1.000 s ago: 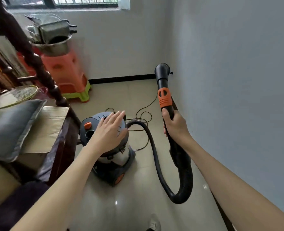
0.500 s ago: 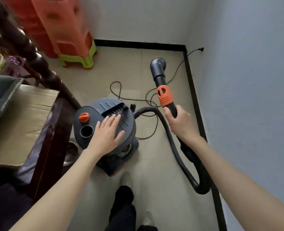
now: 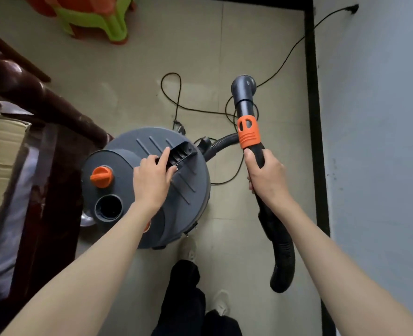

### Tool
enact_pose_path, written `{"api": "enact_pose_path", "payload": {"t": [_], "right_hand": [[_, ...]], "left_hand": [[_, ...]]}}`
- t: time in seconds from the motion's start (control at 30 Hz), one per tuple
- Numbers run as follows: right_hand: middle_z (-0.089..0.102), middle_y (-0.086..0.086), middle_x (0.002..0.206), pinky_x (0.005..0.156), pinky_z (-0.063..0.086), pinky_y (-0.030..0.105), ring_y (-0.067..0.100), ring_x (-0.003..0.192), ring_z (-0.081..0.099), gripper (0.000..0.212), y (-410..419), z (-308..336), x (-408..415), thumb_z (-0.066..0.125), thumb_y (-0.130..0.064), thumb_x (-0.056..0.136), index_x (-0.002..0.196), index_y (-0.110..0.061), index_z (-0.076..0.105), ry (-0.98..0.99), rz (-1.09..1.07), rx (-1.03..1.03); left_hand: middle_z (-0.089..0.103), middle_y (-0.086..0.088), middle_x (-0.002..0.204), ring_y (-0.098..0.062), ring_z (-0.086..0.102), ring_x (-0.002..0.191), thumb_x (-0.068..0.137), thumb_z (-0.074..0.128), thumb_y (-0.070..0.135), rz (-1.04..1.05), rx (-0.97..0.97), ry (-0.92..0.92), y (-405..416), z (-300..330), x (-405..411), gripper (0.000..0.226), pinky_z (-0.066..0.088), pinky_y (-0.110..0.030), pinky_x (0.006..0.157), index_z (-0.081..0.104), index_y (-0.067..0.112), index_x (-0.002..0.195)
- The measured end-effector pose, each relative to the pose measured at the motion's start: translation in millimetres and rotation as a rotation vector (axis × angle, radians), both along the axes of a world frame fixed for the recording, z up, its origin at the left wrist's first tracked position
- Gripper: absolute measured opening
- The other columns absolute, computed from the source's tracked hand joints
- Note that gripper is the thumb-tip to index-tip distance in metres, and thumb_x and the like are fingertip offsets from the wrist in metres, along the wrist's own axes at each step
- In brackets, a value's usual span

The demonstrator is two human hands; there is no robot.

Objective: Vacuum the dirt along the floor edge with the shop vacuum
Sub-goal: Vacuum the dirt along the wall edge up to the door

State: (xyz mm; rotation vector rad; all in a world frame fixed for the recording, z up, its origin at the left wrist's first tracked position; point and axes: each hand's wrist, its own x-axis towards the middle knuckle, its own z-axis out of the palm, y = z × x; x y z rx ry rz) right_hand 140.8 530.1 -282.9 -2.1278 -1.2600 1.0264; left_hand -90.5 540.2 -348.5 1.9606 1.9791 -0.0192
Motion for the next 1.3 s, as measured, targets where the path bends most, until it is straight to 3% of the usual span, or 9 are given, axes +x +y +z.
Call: {"api": "enact_pose_path", "payload": {"t": [0.07, 0.13, 0.37, 0.53, 0.7, 0.87, 1.3], "right_hand": [[0.059, 0.008, 0.066, 0.051, 0.051, 0.035, 0.021, 0.048, 0.057, 0.034, -2, -10, -1, 0.048, -0.047, 0.094, 0.076, -0.018, 0.046, 0.040, -0.008, 0.000], [0.057, 0.009, 0.066, 0.046, 0.047, 0.029, 0.019, 0.046, 0.055, 0.033, -7, -15, 0, 0.048, -0.042, 0.096, 0.076, -0.017, 0.045, 0.054, -0.003, -0.003], [0.055, 0.007, 0.064, 0.051, 0.050, 0.034, 0.019, 0.046, 0.054, 0.033, -32, -16, 10, 0.048, -0.043, 0.095, 0.075, -0.017, 0.044, 0.088, 0.073, -0.006], [0.053, 0.007, 0.065, 0.043, 0.041, 0.024, 0.020, 0.048, 0.052, 0.032, -67, -16, 27, 0.050, -0.041, 0.096, 0.077, -0.015, 0.046, 0.111, 0.142, 0.018], [0.054, 0.008, 0.063, 0.049, 0.046, 0.033, 0.023, 0.046, 0.053, 0.035, -105, -22, 32, 0.051, -0.043, 0.094, 0.071, -0.019, 0.041, 0.092, 0.198, 0.004], [0.057, 0.006, 0.064, 0.060, 0.050, 0.040, 0.031, 0.061, 0.058, 0.033, -138, -26, 24, 0.051, -0.046, 0.093, 0.071, -0.023, 0.042, 0.084, 0.236, 0.000], [0.055, 0.007, 0.063, 0.058, 0.052, 0.048, 0.024, 0.053, 0.052, 0.034, -230, -29, 10, 0.051, -0.050, 0.090, 0.076, -0.020, 0.047, 0.131, 0.180, 0.037]], "left_hand": [[0.058, -0.020, 0.095, -0.036, 0.052, 0.085, 0.095, 0.054, 0.032, 0.026, 0.052, -0.010, -4, -4, 1, 0.049, 0.042, -0.044, 0.071, 0.045, 0.014, 0.140], [0.056, -0.019, 0.094, -0.036, 0.051, 0.084, 0.095, 0.054, 0.034, 0.044, 0.064, 0.010, -5, -6, 2, 0.049, 0.041, -0.043, 0.071, 0.046, 0.015, 0.140], [0.053, -0.019, 0.102, -0.035, 0.049, 0.094, 0.097, 0.047, 0.038, 0.100, 0.046, 0.022, -21, -2, 7, 0.049, 0.040, -0.042, 0.079, 0.041, 0.021, 0.143], [0.054, -0.020, 0.109, -0.036, 0.049, 0.101, 0.097, 0.046, 0.039, 0.192, 0.027, 0.018, -55, -2, 12, 0.050, 0.040, -0.042, 0.083, 0.038, 0.023, 0.144], [0.054, -0.021, 0.111, -0.037, 0.050, 0.103, 0.098, 0.044, 0.041, 0.298, -0.001, 0.038, -98, -1, 12, 0.051, 0.041, -0.043, 0.086, 0.037, 0.024, 0.145], [0.055, -0.021, 0.109, -0.036, 0.051, 0.103, 0.098, 0.044, 0.041, 0.363, -0.011, 0.020, -140, 1, 8, 0.052, 0.041, -0.042, 0.085, 0.036, 0.023, 0.146], [0.055, -0.018, 0.112, -0.032, 0.050, 0.106, 0.097, 0.044, 0.042, 0.397, -0.045, -0.015, -241, 4, 7, 0.053, 0.042, -0.040, 0.085, 0.034, 0.025, 0.146]]}}
